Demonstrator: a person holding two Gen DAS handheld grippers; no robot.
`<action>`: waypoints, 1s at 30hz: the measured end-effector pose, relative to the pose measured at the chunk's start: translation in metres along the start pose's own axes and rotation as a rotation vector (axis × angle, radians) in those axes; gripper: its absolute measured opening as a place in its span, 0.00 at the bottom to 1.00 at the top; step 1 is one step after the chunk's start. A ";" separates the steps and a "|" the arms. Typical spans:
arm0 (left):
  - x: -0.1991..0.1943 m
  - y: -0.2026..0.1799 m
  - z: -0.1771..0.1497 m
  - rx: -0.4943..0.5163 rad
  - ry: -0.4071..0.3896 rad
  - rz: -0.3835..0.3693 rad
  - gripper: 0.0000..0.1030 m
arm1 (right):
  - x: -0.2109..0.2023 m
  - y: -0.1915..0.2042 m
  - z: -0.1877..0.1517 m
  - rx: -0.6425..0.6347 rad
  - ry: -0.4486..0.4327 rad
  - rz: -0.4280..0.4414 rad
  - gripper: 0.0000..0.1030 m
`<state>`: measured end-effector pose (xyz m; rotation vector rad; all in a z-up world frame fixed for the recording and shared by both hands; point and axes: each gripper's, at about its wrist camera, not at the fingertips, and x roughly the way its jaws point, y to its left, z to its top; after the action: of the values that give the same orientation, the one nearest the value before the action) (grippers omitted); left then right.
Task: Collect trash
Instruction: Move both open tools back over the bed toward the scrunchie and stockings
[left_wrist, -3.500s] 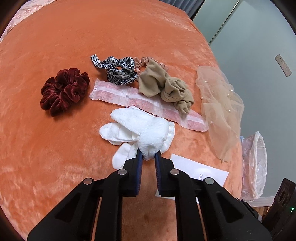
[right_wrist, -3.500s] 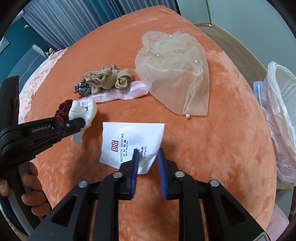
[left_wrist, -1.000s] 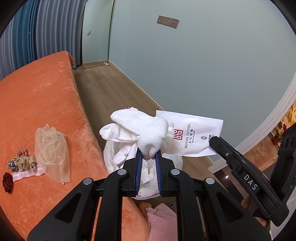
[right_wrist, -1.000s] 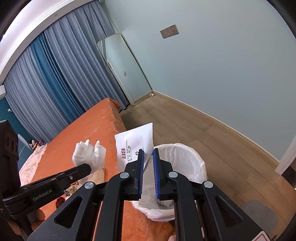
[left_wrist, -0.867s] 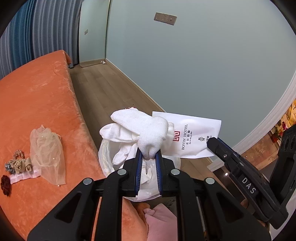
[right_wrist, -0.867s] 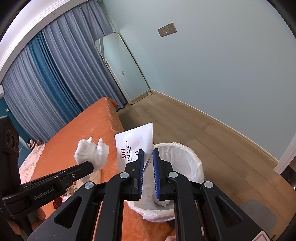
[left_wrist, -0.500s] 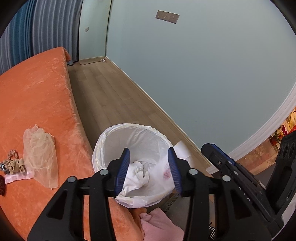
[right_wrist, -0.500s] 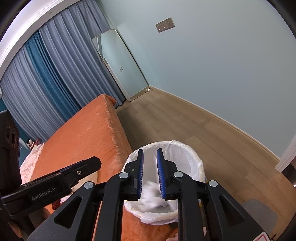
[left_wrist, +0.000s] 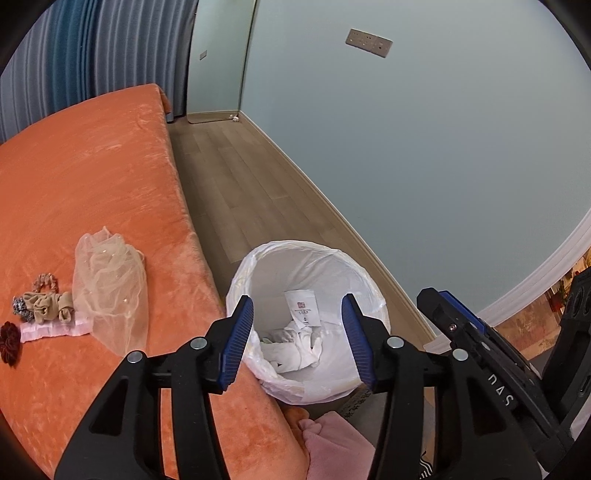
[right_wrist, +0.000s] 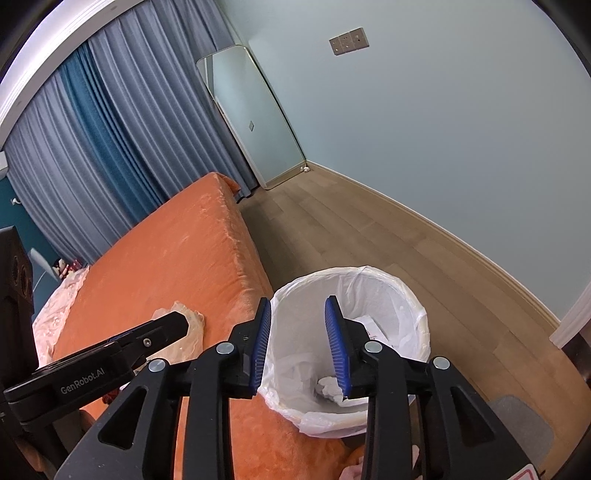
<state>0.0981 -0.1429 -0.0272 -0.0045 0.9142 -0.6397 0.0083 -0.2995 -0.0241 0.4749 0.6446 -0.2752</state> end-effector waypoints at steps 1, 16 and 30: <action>-0.002 0.003 -0.001 -0.004 -0.002 0.002 0.46 | 0.000 0.002 0.000 -0.005 0.002 0.001 0.30; -0.039 0.048 -0.013 -0.080 -0.044 0.041 0.46 | -0.003 0.057 -0.009 -0.102 0.016 0.037 0.37; -0.062 0.109 -0.032 -0.177 -0.058 0.092 0.48 | 0.002 0.114 -0.028 -0.192 0.049 0.084 0.43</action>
<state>0.1031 -0.0136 -0.0304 -0.1376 0.9071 -0.4699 0.0393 -0.1879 -0.0070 0.3242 0.6901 -0.1205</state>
